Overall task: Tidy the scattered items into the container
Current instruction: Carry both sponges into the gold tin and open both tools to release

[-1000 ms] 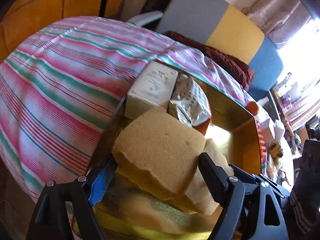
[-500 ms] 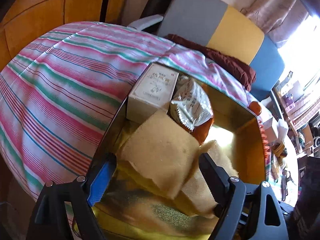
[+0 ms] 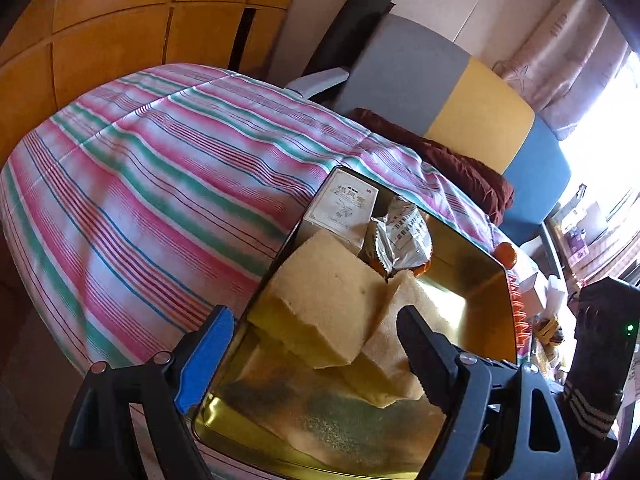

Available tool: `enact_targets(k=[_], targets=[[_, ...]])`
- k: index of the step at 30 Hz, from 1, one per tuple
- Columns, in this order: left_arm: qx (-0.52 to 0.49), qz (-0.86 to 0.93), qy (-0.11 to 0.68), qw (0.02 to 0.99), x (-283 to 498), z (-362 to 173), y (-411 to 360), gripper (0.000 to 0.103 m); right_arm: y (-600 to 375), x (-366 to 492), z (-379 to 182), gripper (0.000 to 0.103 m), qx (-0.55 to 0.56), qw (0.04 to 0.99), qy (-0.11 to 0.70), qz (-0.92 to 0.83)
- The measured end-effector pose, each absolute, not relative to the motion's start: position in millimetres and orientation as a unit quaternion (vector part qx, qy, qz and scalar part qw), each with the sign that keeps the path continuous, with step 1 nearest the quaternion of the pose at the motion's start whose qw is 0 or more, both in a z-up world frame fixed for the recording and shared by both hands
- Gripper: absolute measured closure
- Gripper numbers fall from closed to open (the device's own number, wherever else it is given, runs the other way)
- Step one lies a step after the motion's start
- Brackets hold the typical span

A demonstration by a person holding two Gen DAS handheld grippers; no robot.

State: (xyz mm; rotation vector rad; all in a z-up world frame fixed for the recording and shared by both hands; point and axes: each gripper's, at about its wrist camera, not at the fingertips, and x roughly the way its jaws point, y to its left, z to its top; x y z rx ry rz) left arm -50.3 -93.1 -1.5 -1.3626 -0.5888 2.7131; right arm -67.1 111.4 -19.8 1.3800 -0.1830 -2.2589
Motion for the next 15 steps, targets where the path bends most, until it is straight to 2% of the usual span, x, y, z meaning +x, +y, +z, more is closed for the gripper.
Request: enact_targets(k=[6, 9, 12, 15], targets=[[-0.437, 0.880, -0.184, 0.026, -48.0, 0.0, -83.8, 0.018, 130.6, -56.1, -12.6, 0.055, 0.485, 0.234, -0.126, -0.833], [-0.440, 0.880, -0.177, 0.026, -47.0, -0.6, -78.9, 0.018, 133.0, -57.8, -14.9, 0.055, 0.501, 0.203, -0.113, -0.834], [-0.442, 0.879, -0.176, 0.027, -44.6, -1.7, -76.0, 0.018, 132.6, -64.3, -22.8, 0.061, 0.513, 0.205, -0.128, -0.824], [-0.444, 0.879, -0.172, 0.031, -43.1, -2.3, -71.8, 0.018, 125.6, -70.8, -23.4, 0.061, 0.506, 0.226, -0.140, -0.820]])
